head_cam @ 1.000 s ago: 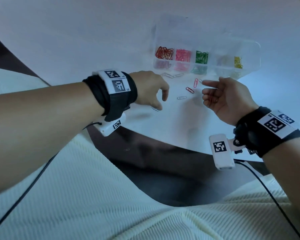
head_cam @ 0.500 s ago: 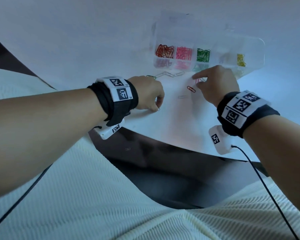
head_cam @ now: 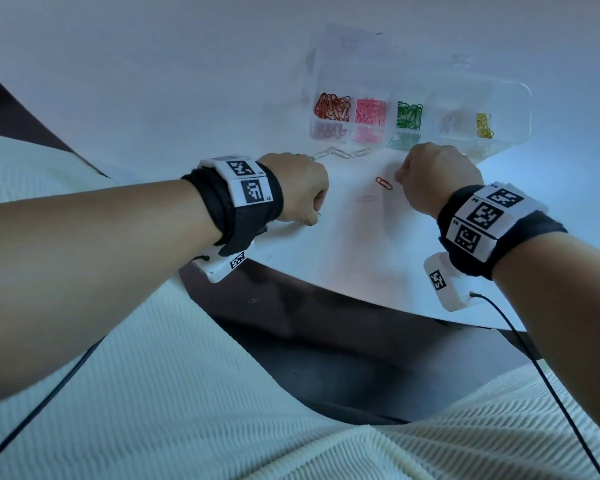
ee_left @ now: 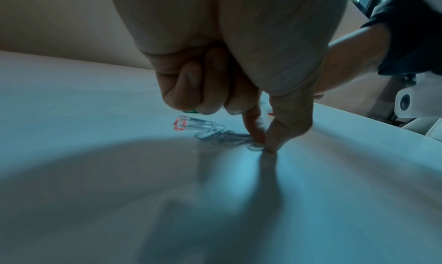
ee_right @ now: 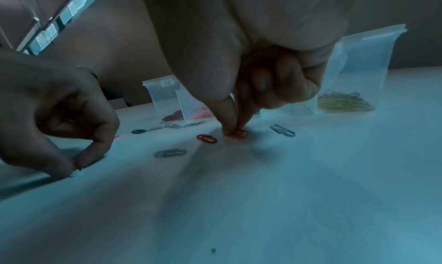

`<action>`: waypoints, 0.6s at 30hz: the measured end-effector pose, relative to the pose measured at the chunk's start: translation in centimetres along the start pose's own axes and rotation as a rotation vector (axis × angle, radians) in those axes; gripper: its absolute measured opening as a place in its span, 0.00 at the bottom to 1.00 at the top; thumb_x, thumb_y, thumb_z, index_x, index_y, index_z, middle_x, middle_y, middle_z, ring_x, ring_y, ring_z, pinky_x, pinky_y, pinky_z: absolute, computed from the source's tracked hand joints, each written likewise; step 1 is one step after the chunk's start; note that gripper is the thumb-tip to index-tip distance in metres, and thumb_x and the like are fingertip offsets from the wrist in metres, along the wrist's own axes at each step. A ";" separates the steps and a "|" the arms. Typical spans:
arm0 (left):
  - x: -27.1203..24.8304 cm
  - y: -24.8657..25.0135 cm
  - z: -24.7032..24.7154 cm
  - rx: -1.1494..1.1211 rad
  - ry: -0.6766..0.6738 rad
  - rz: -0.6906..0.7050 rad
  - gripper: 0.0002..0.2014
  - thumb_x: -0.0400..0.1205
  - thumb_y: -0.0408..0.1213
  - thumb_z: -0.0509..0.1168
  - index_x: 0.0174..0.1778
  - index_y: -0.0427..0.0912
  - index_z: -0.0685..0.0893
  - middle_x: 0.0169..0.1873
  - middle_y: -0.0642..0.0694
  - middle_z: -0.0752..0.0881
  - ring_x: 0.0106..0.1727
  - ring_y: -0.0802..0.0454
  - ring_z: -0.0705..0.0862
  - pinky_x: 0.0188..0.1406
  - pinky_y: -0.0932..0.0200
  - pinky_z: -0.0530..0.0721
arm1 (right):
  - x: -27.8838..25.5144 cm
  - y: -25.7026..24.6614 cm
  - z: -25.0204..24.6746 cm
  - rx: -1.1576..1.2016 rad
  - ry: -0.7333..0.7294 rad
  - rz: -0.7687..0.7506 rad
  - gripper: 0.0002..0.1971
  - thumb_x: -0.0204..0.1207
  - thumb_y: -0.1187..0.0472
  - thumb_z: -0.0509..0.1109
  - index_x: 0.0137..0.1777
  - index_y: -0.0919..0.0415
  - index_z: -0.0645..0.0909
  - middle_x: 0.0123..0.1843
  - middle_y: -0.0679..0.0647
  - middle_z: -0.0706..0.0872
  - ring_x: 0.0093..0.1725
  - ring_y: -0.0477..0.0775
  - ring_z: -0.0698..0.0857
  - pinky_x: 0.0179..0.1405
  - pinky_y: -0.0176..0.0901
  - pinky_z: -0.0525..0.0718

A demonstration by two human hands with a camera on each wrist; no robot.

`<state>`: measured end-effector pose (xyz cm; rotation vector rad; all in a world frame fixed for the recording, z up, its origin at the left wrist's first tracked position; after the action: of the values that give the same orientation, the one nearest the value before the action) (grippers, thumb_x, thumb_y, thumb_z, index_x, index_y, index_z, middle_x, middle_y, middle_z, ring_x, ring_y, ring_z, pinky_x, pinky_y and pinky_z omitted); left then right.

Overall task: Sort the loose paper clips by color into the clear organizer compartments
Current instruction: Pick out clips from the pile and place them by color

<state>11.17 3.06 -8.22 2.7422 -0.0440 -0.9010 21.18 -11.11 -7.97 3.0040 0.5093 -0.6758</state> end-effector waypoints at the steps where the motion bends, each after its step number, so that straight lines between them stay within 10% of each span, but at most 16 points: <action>1: 0.0 0.0 0.1 -0.003 -0.012 -0.002 0.04 0.75 0.44 0.68 0.41 0.50 0.85 0.40 0.55 0.86 0.40 0.52 0.81 0.32 0.60 0.72 | -0.1 -0.3 0.1 -0.036 -0.014 -0.016 0.12 0.83 0.55 0.61 0.54 0.65 0.80 0.46 0.62 0.82 0.43 0.63 0.80 0.45 0.49 0.80; 5: -0.3 0.2 0.6 0.001 -0.057 -0.006 0.07 0.75 0.45 0.67 0.37 0.46 0.83 0.36 0.52 0.86 0.36 0.49 0.81 0.30 0.60 0.72 | -0.7 -1.1 0.2 -0.013 -0.088 -0.041 0.11 0.82 0.58 0.57 0.42 0.64 0.71 0.40 0.60 0.76 0.41 0.62 0.77 0.41 0.47 0.73; 11: -0.1 1.6 -1.6 -0.411 -0.051 0.009 0.14 0.81 0.37 0.55 0.30 0.39 0.67 0.28 0.47 0.70 0.30 0.50 0.72 0.27 0.63 0.68 | -2.9 0.2 0.7 1.231 -0.239 0.248 0.07 0.69 0.64 0.55 0.31 0.56 0.62 0.27 0.56 0.71 0.22 0.52 0.62 0.21 0.36 0.58; 18: 0.1 1.7 -3.8 -1.070 0.039 -0.001 0.16 0.81 0.26 0.50 0.28 0.43 0.63 0.14 0.51 0.65 0.21 0.53 0.57 0.19 0.70 0.57 | -2.9 3.1 -0.7 1.637 -0.233 0.303 0.12 0.72 0.68 0.53 0.32 0.53 0.57 0.25 0.51 0.64 0.23 0.51 0.58 0.20 0.38 0.55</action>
<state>13.55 2.29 -4.88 1.7496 0.3438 -0.5973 20.00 -14.85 -6.24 3.8623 -1.0623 -2.1477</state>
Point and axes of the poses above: each hand's wrist, its own x-axis towards the middle knuckle, its own z-axis out of the palm, y = z × x, the point moved 9 cm from there along x, towards the middle knuckle
